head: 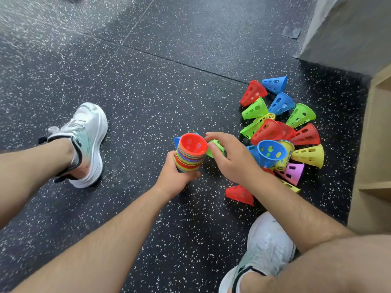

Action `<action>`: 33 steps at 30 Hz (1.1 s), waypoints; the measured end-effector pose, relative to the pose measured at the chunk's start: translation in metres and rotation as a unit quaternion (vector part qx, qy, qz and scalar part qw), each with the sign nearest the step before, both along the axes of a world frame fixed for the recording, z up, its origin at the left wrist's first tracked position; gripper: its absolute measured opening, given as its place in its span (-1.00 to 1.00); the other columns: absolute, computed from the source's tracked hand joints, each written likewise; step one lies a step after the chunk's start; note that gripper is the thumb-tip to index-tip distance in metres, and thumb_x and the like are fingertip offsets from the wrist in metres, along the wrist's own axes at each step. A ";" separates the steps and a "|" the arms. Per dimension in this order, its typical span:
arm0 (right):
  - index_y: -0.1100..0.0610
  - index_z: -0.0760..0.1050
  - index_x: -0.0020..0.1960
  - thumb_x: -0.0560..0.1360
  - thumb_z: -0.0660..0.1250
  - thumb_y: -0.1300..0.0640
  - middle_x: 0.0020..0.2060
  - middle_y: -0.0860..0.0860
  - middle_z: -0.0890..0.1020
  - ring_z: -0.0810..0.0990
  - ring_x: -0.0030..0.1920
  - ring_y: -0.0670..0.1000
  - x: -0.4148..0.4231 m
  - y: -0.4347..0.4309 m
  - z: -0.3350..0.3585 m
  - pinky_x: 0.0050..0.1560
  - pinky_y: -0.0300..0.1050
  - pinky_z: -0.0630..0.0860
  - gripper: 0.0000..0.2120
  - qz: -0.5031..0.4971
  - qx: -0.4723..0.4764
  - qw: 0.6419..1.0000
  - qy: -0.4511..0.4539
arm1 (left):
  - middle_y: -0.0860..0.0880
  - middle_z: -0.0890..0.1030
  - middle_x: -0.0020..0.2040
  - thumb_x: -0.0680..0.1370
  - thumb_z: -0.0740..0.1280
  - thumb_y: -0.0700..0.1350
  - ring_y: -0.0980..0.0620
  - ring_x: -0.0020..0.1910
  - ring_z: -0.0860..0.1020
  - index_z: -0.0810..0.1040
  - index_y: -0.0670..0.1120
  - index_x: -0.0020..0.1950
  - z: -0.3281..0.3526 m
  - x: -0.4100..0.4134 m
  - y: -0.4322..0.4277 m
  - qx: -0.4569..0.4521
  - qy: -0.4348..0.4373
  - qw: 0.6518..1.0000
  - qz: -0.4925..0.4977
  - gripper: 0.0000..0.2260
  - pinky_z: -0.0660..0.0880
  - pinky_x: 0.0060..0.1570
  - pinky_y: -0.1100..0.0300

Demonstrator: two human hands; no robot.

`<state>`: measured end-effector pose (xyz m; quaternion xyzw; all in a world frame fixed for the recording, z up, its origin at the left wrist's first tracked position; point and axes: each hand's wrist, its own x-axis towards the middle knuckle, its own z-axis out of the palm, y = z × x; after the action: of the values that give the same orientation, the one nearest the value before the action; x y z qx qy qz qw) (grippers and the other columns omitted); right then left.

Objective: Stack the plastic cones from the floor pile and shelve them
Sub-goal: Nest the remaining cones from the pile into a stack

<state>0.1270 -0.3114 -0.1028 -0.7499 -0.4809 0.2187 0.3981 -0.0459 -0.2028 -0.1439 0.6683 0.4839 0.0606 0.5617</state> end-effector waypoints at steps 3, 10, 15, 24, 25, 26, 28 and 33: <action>0.09 0.55 0.22 0.60 0.26 0.25 0.22 -0.02 0.59 0.50 0.27 0.01 0.003 0.019 -0.014 0.33 0.00 0.42 -0.77 0.030 0.005 0.998 -0.057 | 0.06 0.60 -0.02 0.37 0.62 -0.32 0.40 -0.22 0.55 0.40 -0.11 0.24 -0.003 -0.019 0.000 0.013 0.001 0.999 0.044 -0.43 0.46 -0.15 0.46; 0.03 0.58 0.26 0.44 0.34 0.33 0.38 0.14 0.48 0.48 0.32 0.22 0.001 0.064 -0.031 0.16 0.12 0.54 -0.57 0.216 -0.082 0.941 -0.249 | -0.05 0.67 -0.02 0.18 0.62 0.06 0.02 -0.16 0.60 0.41 0.11 0.11 -0.010 -0.040 0.011 -0.034 -0.011 0.992 0.123 -0.40 0.58 0.00 -0.09; 0.09 0.63 0.17 0.26 0.44 0.34 0.25 0.21 0.54 0.54 0.19 0.28 0.003 0.081 -0.043 -0.01 0.13 0.60 -0.51 0.300 -0.099 0.881 -0.353 | 0.02 0.66 -0.06 0.15 0.61 0.10 0.02 -0.15 0.61 0.40 0.14 0.10 -0.013 -0.041 0.012 -0.051 -0.024 0.991 0.121 -0.39 0.58 0.00 -0.11; 0.22 0.51 -0.07 0.35 0.46 0.34 0.08 0.19 0.53 0.55 -0.01 0.25 0.014 0.073 -0.041 -0.23 0.06 0.55 -0.80 0.180 -0.080 0.924 -0.327 | 0.05 0.65 -0.06 0.20 0.61 0.06 0.06 -0.16 0.59 0.40 0.11 0.12 -0.017 -0.040 0.018 -0.050 -0.024 0.994 0.098 -0.41 0.56 0.01 -0.08; 0.21 0.50 -0.05 0.42 0.45 0.28 0.06 0.17 0.52 0.53 -0.01 0.24 0.017 0.071 -0.038 -0.23 0.05 0.54 -0.84 0.142 -0.068 0.940 -0.302 | 0.04 0.65 -0.05 0.22 0.62 0.03 0.06 -0.15 0.60 0.41 0.10 0.12 -0.017 -0.040 0.018 -0.048 -0.023 0.994 0.096 -0.43 0.56 0.02 -0.06; 0.19 0.52 -0.03 0.48 0.43 0.22 0.05 0.15 0.52 0.52 -0.01 0.24 0.020 0.069 -0.036 -0.19 0.04 0.54 -0.88 0.100 -0.053 0.954 -0.277 | 0.04 0.66 -0.03 0.25 0.62 -0.01 0.05 -0.12 0.61 0.41 0.09 0.12 -0.017 -0.039 0.018 -0.045 -0.019 0.995 0.092 -0.44 0.56 0.05 -0.05; 0.16 0.59 -0.02 0.53 0.40 0.14 0.00 0.14 0.56 0.52 0.01 0.24 0.027 0.064 -0.030 -0.07 0.05 0.52 -0.91 0.023 -0.016 0.970 -0.240 | 0.04 0.66 0.01 0.31 0.65 -0.08 0.05 -0.02 0.63 0.41 0.09 0.14 -0.016 -0.036 0.019 -0.033 -0.002 0.996 0.079 -0.45 0.57 0.14 -0.01; 0.10 0.58 0.04 0.58 0.34 0.14 0.03 0.08 0.52 0.49 0.11 0.14 0.045 0.046 -0.007 0.18 -0.10 0.38 -0.92 -0.065 0.026 0.993 -0.090 | 0.04 0.64 0.01 0.24 0.61 -0.02 -0.01 0.02 0.63 0.42 0.01 0.17 -0.008 -0.012 0.016 0.003 0.037 0.999 0.025 -0.41 0.55 0.13 0.02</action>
<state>0.1717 -0.2656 -0.1100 -0.7858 -0.4703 0.1114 0.3858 -0.0578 -0.1865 -0.1520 0.6592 0.5211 0.0511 0.5397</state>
